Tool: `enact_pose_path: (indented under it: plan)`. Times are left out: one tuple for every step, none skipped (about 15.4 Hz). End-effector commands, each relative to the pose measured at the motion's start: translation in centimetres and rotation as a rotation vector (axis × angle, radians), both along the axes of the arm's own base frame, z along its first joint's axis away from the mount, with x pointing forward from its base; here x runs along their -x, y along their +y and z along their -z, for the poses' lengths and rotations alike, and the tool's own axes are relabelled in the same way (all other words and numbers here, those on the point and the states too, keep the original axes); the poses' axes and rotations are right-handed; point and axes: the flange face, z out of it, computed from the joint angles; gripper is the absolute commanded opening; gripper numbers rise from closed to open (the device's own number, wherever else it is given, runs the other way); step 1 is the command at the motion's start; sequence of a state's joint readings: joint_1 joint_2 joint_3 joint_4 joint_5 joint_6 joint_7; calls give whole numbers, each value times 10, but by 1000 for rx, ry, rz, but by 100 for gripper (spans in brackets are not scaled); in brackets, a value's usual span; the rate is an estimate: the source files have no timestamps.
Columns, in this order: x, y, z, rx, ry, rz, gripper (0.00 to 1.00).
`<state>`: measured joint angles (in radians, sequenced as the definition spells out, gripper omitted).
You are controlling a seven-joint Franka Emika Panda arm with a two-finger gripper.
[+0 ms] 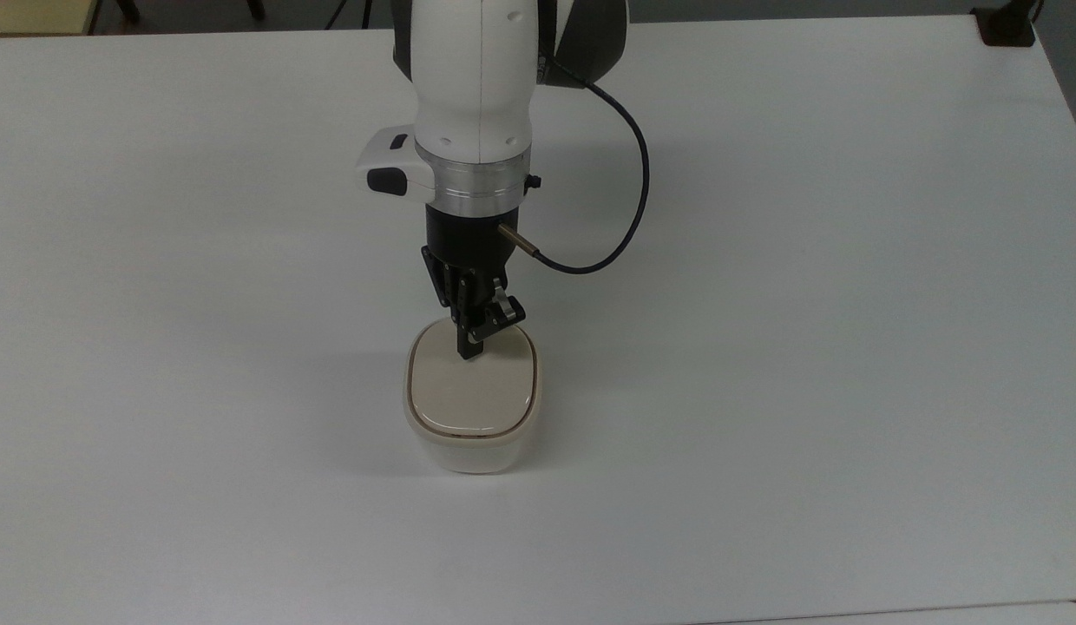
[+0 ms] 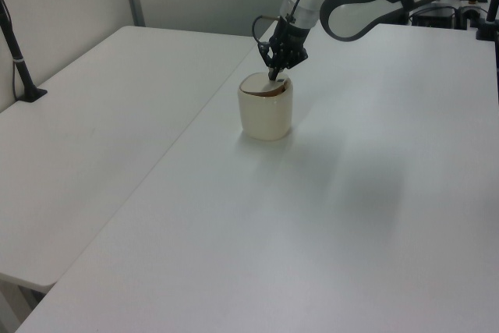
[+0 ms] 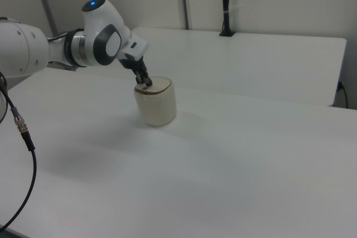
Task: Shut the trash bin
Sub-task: 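Push the open lid over with the gripper fingers, swinging it shut, then press down on the closed lid with the gripper tips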
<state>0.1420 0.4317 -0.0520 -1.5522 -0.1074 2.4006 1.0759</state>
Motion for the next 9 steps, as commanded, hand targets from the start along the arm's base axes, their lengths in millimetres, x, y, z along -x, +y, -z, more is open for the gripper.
enact_pose_path:
  plan:
    - [15,9,7,17,42,-38,0]
    - [16,10,11,17,49,-40,0]
    - [16,14,12,15,49,-44,0]
    - [17,16,15,14,54,-48,0]
    - [16,17,16,14,54,-50,0]
    - [16,17,21,15,60,-50,0]
    - [15,19,25,17,64,-51,0]
    - [15,21,27,22,65,-57,0]
    - [15,21,36,30,78,-61,0]
